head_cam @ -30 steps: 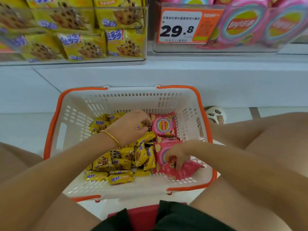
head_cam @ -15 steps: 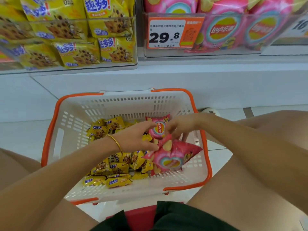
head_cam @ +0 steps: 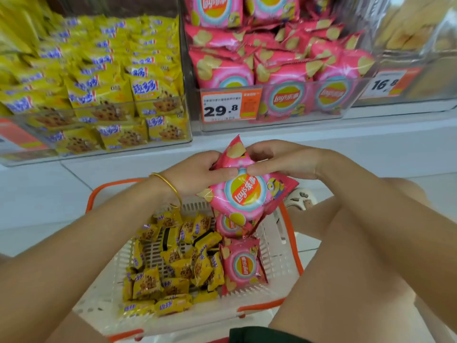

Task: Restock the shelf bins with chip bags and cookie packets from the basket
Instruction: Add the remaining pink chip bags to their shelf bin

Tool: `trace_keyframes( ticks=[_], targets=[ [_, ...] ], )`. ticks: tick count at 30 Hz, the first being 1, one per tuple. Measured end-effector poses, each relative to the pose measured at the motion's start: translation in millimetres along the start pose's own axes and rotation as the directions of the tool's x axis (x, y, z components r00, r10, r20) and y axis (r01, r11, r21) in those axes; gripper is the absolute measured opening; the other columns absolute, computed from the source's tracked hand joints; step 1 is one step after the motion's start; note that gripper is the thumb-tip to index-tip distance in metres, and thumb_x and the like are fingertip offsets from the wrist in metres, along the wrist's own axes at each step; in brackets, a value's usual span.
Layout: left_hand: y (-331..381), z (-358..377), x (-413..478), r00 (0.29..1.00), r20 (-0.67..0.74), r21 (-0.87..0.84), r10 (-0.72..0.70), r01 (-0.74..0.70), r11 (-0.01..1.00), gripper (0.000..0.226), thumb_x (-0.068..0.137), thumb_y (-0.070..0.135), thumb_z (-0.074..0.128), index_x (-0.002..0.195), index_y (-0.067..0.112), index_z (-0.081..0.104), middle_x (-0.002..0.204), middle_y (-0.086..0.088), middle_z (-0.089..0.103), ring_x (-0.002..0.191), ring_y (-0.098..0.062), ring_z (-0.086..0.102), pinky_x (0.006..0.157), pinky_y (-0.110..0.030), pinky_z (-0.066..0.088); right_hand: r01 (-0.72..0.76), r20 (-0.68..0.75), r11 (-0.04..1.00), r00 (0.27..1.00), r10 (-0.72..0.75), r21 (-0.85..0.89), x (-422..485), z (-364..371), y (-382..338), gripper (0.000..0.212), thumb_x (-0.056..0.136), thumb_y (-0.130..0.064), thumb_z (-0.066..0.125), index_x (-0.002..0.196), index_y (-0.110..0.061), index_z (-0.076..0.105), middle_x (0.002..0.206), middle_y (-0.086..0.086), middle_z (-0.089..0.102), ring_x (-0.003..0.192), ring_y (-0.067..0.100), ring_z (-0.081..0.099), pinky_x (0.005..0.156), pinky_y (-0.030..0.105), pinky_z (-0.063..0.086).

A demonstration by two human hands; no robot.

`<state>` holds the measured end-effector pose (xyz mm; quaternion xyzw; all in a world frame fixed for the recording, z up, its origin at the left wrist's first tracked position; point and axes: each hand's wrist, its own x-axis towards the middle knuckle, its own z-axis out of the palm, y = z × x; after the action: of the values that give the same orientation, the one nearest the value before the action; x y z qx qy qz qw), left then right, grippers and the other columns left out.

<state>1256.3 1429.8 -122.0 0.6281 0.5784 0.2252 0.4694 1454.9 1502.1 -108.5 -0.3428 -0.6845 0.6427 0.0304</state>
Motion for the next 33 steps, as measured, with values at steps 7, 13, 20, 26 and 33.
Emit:
trace_keyframes(
  ticks=[7,13,20,26,33],
  targets=[
    [99,-36,12,0.992,0.045,0.077,0.117,-0.12,0.99,0.046,0.069,0.05,0.069,0.107,0.028,0.058,0.113,0.006,0.062,0.102,-0.009,0.061,0.072,-0.025,0.057,0.31,-0.329,0.948,0.905,-0.271,0.071,-41,-36,-32,0.034,0.079,-0.014,0.072,0.108,-0.002,0.059,0.096,-0.004,0.066,0.088,0.008,0.062,0.082,0.019,0.049],
    [171,-61,42,0.921,-0.266,0.177,0.284,-0.243,0.954,0.051,0.07,0.031,0.079,0.114,0.02,0.056,0.108,0.002,0.058,0.087,-0.003,0.057,0.061,-0.01,0.049,0.391,-0.46,0.92,0.818,-0.346,0.002,-79,-69,-73,0.039,0.08,-0.025,0.07,0.116,-0.013,0.059,0.104,0.001,0.071,0.094,0.014,0.068,0.08,0.026,0.056],
    [186,-60,77,0.871,-0.437,-0.001,0.224,-0.25,0.968,0.053,0.086,0.02,0.068,0.129,0.011,0.038,0.115,-0.005,0.047,0.08,-0.021,0.061,0.069,-0.036,0.058,0.34,-0.701,0.926,0.701,-0.134,0.163,-71,-119,-87,0.036,0.079,-0.025,0.071,0.107,-0.003,0.065,0.087,0.008,0.07,0.067,0.015,0.063,0.064,0.026,0.056],
    [151,-111,98,0.653,-0.702,0.362,0.285,-0.017,0.932,0.042,0.086,0.014,0.063,0.124,0.002,0.051,0.126,-0.018,0.053,0.117,-0.033,0.05,0.101,-0.038,0.038,0.319,-0.705,0.924,0.705,-0.081,0.213,-18,-132,-112,0.023,0.083,-0.021,0.071,0.081,0.0,0.062,0.062,0.011,0.058,0.046,0.013,0.057,0.058,0.029,0.053],
    [124,-139,92,0.716,-0.684,0.3,0.144,0.096,0.949,0.075,0.072,0.065,0.046,0.125,0.012,0.049,0.112,-0.008,0.062,0.112,-0.033,0.053,0.098,-0.047,0.041,0.366,-0.698,0.923,0.691,-0.185,0.118,70,-123,-147,0.074,0.078,-0.027,0.077,0.135,0.001,0.04,0.129,0.011,0.052,0.121,0.021,0.048,0.091,0.029,0.035]
  ],
)
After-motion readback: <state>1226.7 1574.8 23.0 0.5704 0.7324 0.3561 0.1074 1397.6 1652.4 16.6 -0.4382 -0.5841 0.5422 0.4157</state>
